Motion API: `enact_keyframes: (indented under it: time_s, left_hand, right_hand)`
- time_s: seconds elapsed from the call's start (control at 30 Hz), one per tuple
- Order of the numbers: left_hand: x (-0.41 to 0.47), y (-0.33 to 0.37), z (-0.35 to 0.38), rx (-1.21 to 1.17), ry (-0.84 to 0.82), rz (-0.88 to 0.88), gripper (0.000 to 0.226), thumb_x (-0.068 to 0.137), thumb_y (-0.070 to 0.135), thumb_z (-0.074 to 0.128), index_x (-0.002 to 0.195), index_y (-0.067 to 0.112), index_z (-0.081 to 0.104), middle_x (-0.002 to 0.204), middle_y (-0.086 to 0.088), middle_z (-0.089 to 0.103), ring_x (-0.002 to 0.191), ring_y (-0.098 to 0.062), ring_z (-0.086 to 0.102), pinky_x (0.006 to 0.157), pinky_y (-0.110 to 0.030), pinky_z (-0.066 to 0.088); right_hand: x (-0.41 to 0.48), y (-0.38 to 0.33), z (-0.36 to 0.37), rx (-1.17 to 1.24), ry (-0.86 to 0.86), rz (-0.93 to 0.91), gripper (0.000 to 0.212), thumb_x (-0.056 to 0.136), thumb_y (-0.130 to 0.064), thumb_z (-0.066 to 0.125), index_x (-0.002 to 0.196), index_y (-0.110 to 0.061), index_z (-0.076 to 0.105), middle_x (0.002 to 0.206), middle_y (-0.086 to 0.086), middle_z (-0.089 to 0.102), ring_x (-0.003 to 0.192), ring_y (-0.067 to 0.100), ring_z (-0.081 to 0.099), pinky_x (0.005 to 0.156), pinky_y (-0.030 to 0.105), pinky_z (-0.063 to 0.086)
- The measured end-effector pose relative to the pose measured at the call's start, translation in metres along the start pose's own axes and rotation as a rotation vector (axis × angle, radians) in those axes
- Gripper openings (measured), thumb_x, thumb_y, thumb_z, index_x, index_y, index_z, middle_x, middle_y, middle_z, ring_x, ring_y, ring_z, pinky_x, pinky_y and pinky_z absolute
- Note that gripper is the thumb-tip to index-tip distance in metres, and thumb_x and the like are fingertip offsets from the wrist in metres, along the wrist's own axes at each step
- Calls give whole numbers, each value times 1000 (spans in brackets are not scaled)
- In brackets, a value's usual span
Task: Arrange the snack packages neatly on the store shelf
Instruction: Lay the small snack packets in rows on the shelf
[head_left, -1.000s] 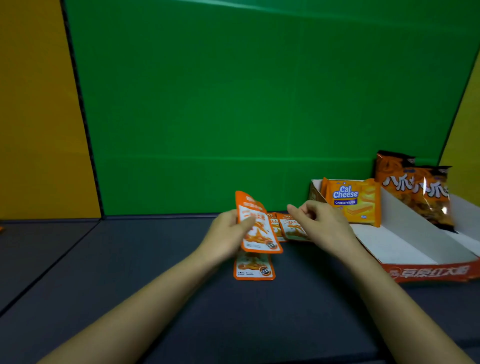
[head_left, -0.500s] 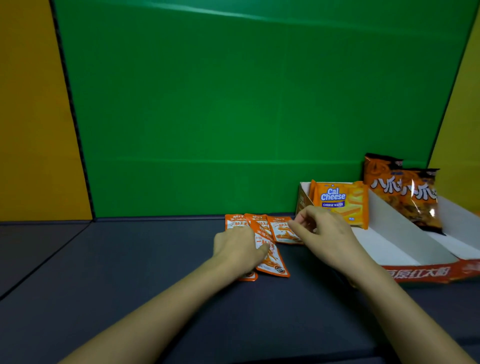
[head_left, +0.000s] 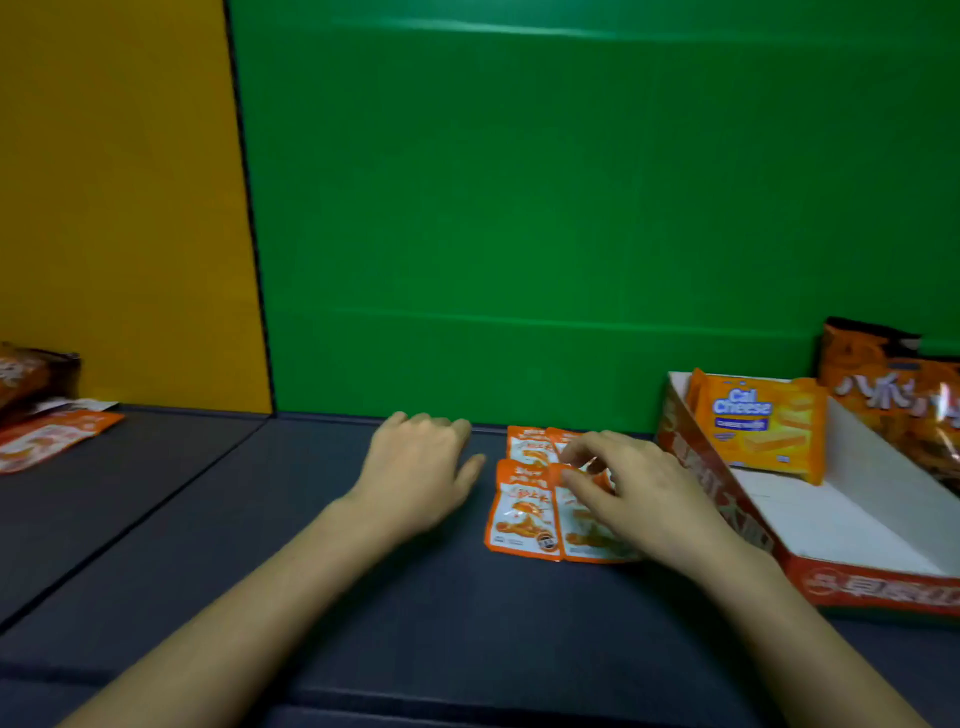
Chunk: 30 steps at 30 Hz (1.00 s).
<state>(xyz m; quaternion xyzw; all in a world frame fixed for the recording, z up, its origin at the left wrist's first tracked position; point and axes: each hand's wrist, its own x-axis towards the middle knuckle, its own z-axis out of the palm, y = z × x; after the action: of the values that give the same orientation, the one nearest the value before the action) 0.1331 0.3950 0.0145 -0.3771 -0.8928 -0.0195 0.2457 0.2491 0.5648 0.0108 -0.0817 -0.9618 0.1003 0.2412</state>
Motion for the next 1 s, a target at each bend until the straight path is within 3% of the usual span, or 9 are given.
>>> enact_keyframes:
  time_s: [0.13, 0.5, 0.7, 0.87, 1.0]
  left_hand:
    - [-48, -66, 0, 46, -69, -123, 42, 95, 47, 35, 126, 21, 47, 127, -1, 56, 118, -21, 50, 97, -33, 35]
    - [-212, -222, -37, 76, -30, -376, 39, 91, 47, 37, 109, 19, 58, 111, 0, 63, 109, -22, 56, 86, -33, 40]
    - [-290, -308, -55, 93, -31, -480, 49, 77, 54, 29, 80, 19, 63, 78, -1, 67, 81, -25, 65, 66, -36, 48]
    - [-324, -360, -56, 87, -53, -493, 66, 71, 59, 13, 89, 20, 64, 90, 3, 68, 91, -21, 64, 71, -33, 47]
    - [-331, -398, -53, 27, -43, -510, 42, 87, 53, 35, 95, 21, 62, 97, 5, 65, 99, -18, 60, 76, -31, 45]
  right_hand:
    - [11, -48, 22, -15, -65, -172, 28, 92, -40, 48, 115, -28, 57, 120, -10, 60, 115, 14, 54, 94, 31, 41]
    - [27, -242, 87, 76, -187, -440, 34, 93, -47, 43, 123, -34, 50, 124, -16, 54, 117, 9, 50, 88, 31, 44]
    - [36, -349, 127, 93, -210, -447, 31, 92, -45, 45, 119, -33, 52, 122, -14, 56, 116, 12, 52, 86, 30, 44]
    - [48, -409, 155, 118, -235, -384, 30, 91, -45, 47, 117, -32, 54, 122, -13, 57, 114, 14, 54, 87, 32, 45]
    - [70, -444, 167, 97, -262, -331, 28, 91, -45, 49, 114, -31, 56, 120, -10, 59, 111, 15, 56, 84, 32, 45]
